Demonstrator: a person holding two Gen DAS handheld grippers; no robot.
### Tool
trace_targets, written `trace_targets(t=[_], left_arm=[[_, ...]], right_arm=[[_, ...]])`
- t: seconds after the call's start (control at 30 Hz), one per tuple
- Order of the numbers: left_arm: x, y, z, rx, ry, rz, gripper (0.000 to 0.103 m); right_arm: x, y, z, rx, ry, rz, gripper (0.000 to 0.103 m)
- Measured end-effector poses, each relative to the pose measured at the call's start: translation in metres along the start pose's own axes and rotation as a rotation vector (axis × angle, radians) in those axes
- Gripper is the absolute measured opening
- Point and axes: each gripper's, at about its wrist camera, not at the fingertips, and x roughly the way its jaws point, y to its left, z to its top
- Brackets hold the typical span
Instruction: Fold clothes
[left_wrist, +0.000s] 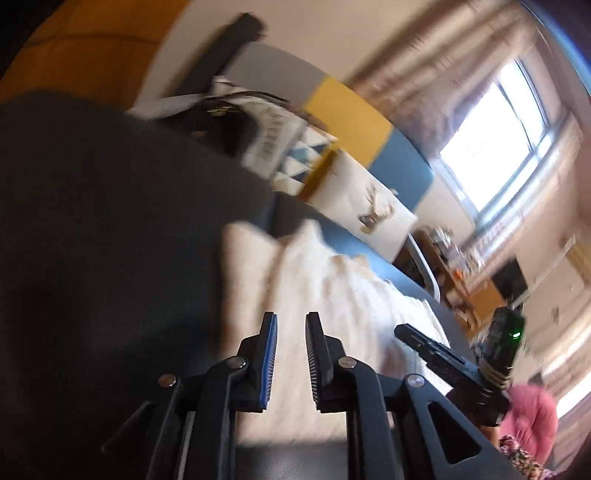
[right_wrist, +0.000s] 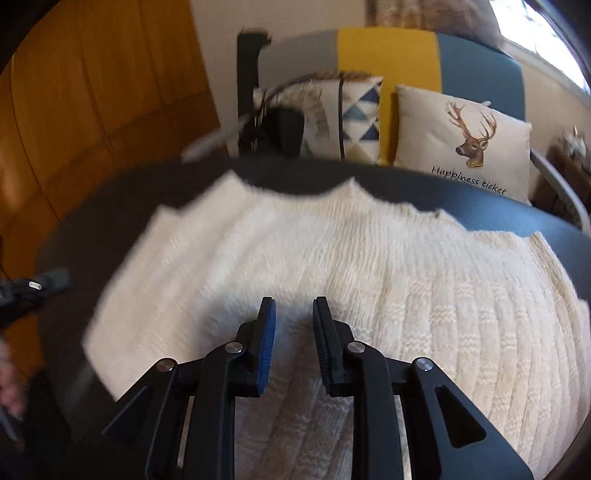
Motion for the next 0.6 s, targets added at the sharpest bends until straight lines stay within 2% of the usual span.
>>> trace_targets(t=[0.03, 0.1, 0.13, 0.2, 0.27, 0.37, 0.4, 0.47, 0.53, 0.6], left_arm=[[0.014, -0.011, 0.008, 0.043, 0.011, 0.003, 0.015], [0.044, -0.027, 0.024, 0.116, 0.038, 0.027, 0.015], [0.060, -0.033, 0.031, 0.143, 0.059, 0.049, 0.015], [0.098, -0.040, 0.042, 0.161, 0.108, 0.125, 0.015], [0.128, -0.044, 0.052, 0.133, 0.146, 0.173, 0.015], [0.144, -0.036, 0.058, 0.024, 0.187, 0.126, 0.015], [0.146, -0.035, 0.057, 0.006, 0.192, 0.107, 0.015], [0.145, -0.035, 0.052, -0.007, 0.190, 0.071, 0.015], [0.149, -0.043, 0.047, 0.063, 0.193, 0.100, 0.017], [0.156, -0.051, 0.043, 0.145, 0.199, 0.142, 0.017]], right_arm=[[-0.003, -0.004, 0.005, 0.018, -0.011, -0.001, 0.023], [0.002, -0.013, 0.018, 0.045, 0.030, 0.030, 0.023], [0.005, -0.018, 0.025, 0.057, 0.052, 0.047, 0.023], [0.012, -0.022, 0.035, 0.042, 0.095, 0.026, 0.023], [0.015, -0.029, 0.042, 0.045, 0.101, -0.021, 0.028], [0.020, -0.037, 0.046, 0.048, 0.101, -0.060, 0.049], [0.022, -0.038, 0.046, 0.051, 0.105, -0.063, 0.052], [0.027, -0.041, 0.046, 0.056, 0.112, -0.068, 0.052], [0.032, -0.043, 0.046, 0.062, 0.120, -0.074, 0.052], [0.036, -0.046, 0.046, 0.067, 0.127, -0.079, 0.043]])
